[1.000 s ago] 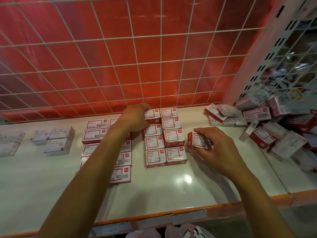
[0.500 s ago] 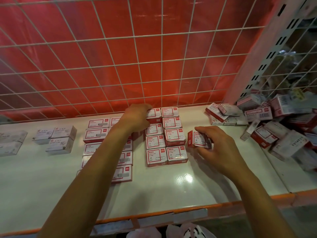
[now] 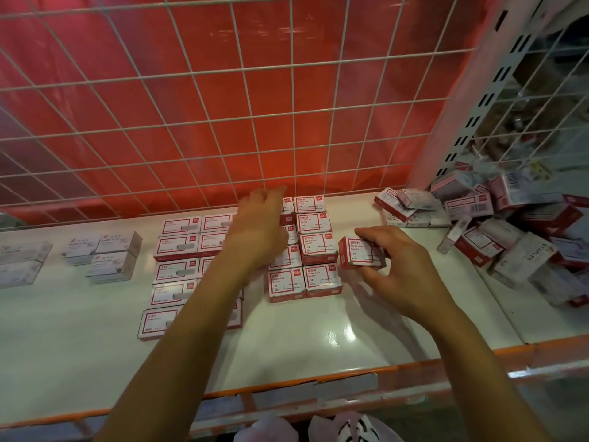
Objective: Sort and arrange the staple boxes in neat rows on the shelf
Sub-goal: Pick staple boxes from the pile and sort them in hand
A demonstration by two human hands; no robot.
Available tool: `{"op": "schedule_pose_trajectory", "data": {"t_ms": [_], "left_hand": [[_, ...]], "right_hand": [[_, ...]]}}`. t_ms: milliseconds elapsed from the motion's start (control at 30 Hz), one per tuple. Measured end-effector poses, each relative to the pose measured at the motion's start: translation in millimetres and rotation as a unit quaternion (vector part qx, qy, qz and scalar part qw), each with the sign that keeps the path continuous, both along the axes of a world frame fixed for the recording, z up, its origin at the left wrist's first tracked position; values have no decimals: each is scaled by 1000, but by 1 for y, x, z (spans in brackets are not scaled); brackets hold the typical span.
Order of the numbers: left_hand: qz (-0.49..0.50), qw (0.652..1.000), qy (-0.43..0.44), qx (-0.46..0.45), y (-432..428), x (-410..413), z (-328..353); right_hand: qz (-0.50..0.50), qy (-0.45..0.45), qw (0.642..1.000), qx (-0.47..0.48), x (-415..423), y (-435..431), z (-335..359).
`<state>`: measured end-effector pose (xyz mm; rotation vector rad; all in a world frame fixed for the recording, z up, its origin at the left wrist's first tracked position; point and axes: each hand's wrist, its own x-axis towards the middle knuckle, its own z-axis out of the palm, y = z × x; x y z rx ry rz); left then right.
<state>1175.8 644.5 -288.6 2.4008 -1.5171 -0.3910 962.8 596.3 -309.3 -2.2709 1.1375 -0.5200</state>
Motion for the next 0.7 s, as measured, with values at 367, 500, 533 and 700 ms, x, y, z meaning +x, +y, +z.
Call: {"op": "schedule_pose_trajectory", "data": {"t_ms": [367,500,533,700], "left_hand": [[-95,976,165,-107,41,-59,4],[-123,968,181,-123,49,-60,4],[-121,967,183,-129,50,-60,4],[-87,964,216,-129,58,-54,2]], "right_hand": [[-1,-103,994,30,-1,14,9],[13,-117,993,31,-1,20,11],[18,-119,992,28,-1,21,11],[52,-108,993,1,3,27,7]]}}
